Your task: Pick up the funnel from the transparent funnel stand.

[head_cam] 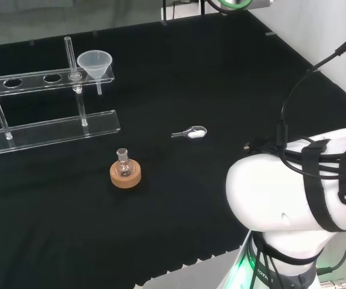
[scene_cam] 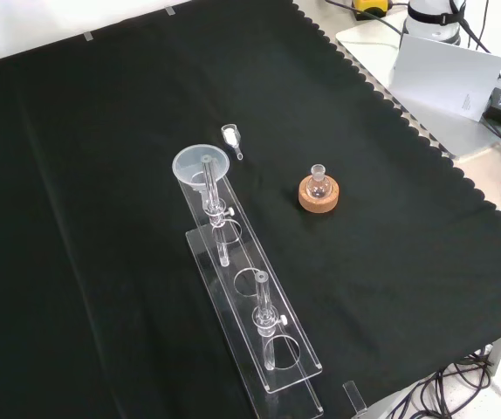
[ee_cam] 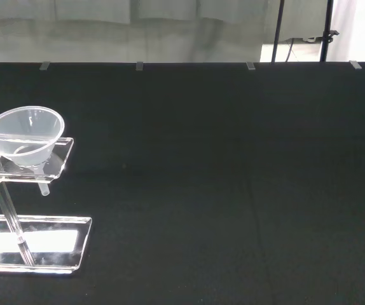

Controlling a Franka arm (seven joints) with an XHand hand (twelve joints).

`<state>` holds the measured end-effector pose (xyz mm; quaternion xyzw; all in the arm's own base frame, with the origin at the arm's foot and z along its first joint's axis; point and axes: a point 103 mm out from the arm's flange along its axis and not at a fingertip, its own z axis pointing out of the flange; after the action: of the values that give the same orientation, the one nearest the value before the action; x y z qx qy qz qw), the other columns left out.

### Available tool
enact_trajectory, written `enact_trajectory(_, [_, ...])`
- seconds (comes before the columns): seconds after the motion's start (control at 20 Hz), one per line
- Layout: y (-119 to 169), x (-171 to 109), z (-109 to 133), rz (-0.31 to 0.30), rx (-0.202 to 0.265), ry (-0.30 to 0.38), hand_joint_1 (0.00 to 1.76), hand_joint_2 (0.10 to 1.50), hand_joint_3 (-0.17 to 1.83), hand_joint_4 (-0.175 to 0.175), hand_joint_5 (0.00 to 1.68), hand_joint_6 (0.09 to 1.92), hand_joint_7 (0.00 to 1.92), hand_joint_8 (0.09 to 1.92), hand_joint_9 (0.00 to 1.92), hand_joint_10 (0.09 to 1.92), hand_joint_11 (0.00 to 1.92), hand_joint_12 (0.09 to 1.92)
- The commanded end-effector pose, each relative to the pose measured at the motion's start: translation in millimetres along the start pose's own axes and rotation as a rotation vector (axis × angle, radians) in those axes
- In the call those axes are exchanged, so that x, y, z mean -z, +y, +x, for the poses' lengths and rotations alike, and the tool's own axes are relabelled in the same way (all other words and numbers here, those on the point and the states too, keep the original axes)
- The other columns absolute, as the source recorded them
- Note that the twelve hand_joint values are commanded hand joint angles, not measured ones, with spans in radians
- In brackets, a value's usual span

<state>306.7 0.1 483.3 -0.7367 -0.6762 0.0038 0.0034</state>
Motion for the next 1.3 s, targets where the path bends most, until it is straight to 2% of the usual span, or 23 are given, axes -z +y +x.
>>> enact_trajectory(0.05, [4.1,-2.2,1.1,-0.005,0.002,-0.010,0.05,0.51,0.42,0.079,0.00,0.09,0.00,0.09,0.00,0.09,0.00,0.25])
enact_trajectory(0.15, [10.6,-6.2,3.3,-0.005,0.009,-0.001,0.07,0.57,0.30,0.082,0.00,0.09,0.00,0.09,0.00,0.09,0.00,0.13])
enact_trajectory(0.25, [16.0,-9.6,6.6,-0.012,0.018,0.004,0.08,0.59,0.27,0.083,0.00,0.09,0.00,0.09,0.00,0.09,0.00,0.09])
enact_trajectory(0.75, [42.6,-23.2,32.9,-0.019,0.086,0.019,0.11,0.61,0.22,0.078,0.00,0.09,0.00,0.09,0.00,0.09,0.00,0.09])
enact_trajectory(1.05, [62.3,-41.3,46.7,-0.025,0.129,0.026,0.15,0.64,0.15,0.070,0.00,0.09,0.00,0.09,0.00,0.09,0.00,0.15])
enact_trajectory(1.3, [78.9,-60.3,56.3,-0.042,0.149,0.026,0.17,0.67,0.09,0.065,0.00,0.09,0.00,0.09,0.00,0.09,0.00,0.28])
